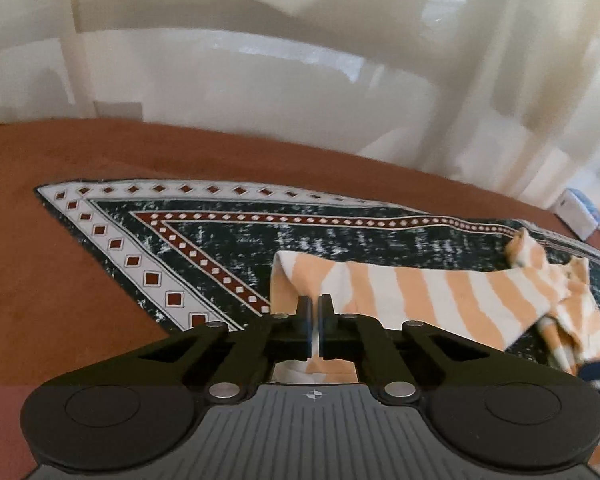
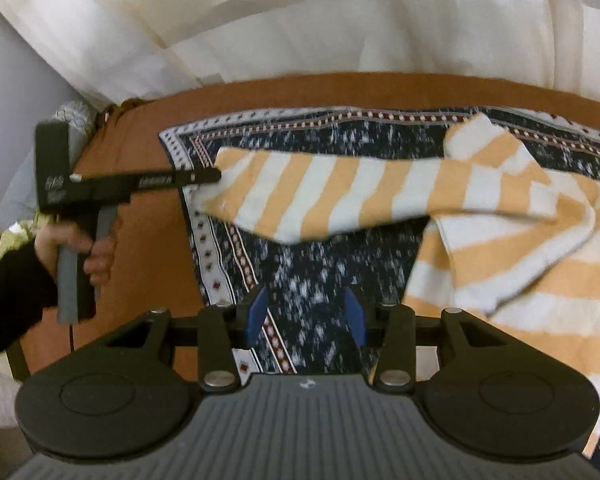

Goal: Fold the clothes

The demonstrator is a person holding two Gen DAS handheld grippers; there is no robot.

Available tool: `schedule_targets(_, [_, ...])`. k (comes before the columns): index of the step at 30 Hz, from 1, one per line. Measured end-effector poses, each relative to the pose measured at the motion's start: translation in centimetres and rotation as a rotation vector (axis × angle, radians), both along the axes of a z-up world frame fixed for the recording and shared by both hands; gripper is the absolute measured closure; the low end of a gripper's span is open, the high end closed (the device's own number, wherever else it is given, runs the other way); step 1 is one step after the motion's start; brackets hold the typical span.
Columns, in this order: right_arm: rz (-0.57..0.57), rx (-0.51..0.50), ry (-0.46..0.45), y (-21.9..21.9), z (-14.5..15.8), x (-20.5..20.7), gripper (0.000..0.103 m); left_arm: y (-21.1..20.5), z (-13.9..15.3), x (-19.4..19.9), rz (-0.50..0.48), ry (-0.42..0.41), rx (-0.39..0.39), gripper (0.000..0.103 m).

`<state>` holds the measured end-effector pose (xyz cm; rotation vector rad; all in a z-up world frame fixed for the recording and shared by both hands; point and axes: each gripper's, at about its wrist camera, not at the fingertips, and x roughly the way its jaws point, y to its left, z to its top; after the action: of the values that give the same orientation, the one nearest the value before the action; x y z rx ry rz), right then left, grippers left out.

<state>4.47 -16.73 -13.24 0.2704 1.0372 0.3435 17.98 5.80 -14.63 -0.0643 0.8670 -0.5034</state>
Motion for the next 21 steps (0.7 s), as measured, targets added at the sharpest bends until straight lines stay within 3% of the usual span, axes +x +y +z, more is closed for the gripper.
schedule_targets(3, [-0.009, 0.033, -0.009, 0.4, 0.6, 1.5, 0.055, -0.3, 1.2, -1.1, -0.055, -0.022, -0.045, 0.103])
schedule_targets(12, [-0.014, 0.108, -0.018, 3.3, 1.2, 6.4, 0.048, -3.5, 2.3, -5.1, -0.220, -0.062, -0.060, 0.103])
schedule_targets(19, [0.002, 0.084, 0.024, 5.5, -0.3, 8.8, 0.049, -4.4, 2.2, -6.5, -0.280, -0.056, -0.067, 0.103])
schedule_targets(20, [0.005, 0.082, 0.035, 5.6, -0.5, 9.0, 0.057, -4.3, 2.3, -6.6, -0.282, -0.055, -0.070, 0.103])
schedule_targets(21, [0.008, 0.080, 0.047, 5.7, -0.8, 9.1, 0.097, -4.2, 2.4, -6.8, -0.282, -0.057, -0.075, 0.103])
